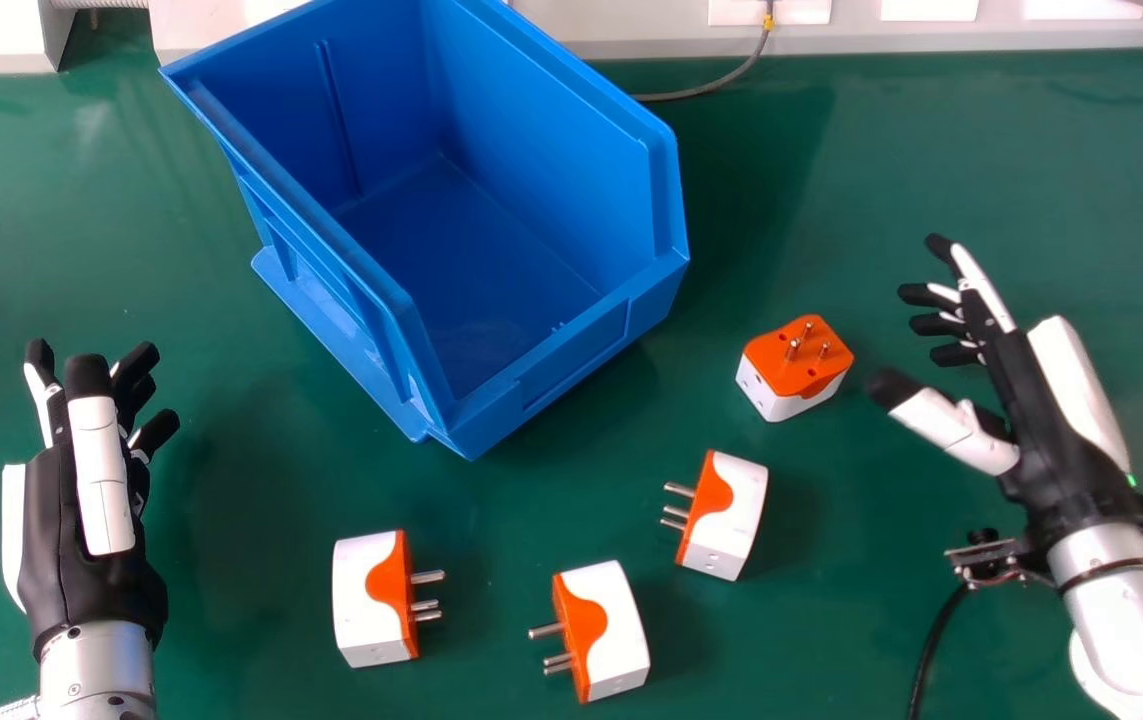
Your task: Pick all objects and put in blue box
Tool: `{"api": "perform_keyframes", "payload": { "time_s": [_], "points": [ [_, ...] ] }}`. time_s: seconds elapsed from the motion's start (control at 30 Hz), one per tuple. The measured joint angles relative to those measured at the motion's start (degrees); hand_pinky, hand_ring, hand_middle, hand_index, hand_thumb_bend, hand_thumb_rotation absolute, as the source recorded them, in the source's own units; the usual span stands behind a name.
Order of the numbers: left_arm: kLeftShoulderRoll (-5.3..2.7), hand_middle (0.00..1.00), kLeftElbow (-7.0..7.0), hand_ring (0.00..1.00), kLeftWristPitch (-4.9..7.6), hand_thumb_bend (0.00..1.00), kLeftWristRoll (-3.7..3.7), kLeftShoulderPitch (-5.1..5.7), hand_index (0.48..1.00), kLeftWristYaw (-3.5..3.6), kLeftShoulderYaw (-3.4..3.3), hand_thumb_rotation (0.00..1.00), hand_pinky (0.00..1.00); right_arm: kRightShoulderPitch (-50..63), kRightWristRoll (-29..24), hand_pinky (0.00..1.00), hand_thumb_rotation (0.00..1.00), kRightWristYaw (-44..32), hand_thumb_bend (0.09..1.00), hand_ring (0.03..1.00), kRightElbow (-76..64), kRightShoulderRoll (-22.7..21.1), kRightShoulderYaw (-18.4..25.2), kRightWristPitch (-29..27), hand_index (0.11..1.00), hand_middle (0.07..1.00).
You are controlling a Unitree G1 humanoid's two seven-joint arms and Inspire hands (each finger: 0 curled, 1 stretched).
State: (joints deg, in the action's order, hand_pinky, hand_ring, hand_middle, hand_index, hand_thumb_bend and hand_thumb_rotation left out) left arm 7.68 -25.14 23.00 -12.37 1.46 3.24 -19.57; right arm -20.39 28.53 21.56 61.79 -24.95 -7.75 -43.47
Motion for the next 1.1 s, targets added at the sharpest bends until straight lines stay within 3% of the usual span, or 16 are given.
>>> {"api": "perform_keyframes", "payload": {
  "time_s": [0.17,0.23,0.7,1.1],
  "points": [
    [0.00,0.88,0.09,0.92,0.00,0.98,-0.02,0.00,0.954,0.15,-0.02,0.97,0.87,0.2,15.4,0.75,0.99,11.2,0.965,0.825,-6.7,-5.2,-7.8,5.0,0.966,0.858],
    [0.00,0.88,0.10,0.92,-0.01,0.98,-0.02,0.00,0.954,0.23,-0.01,0.97,0.87,0.4,17.5,0.76,0.98,13.7,0.968,0.831,-9.0,-6.0,-8.9,6.4,0.969,0.862],
    [0.00,0.88,0.14,0.92,-0.01,0.97,0.00,0.00,0.954,0.19,0.00,0.97,0.87,1.4,19.2,0.77,0.90,20.3,0.998,0.898,-11.5,-6.0,-11.8,10.5,0.966,0.922],
    [0.00,0.87,0.20,0.91,-0.02,0.98,0.00,0.00,0.954,0.12,0.01,0.97,0.86,1.5,19.3,0.82,0.90,20.1,1.000,0.934,-12.3,-6.6,-14.8,4.0,0.964,0.935]
  ]
}}
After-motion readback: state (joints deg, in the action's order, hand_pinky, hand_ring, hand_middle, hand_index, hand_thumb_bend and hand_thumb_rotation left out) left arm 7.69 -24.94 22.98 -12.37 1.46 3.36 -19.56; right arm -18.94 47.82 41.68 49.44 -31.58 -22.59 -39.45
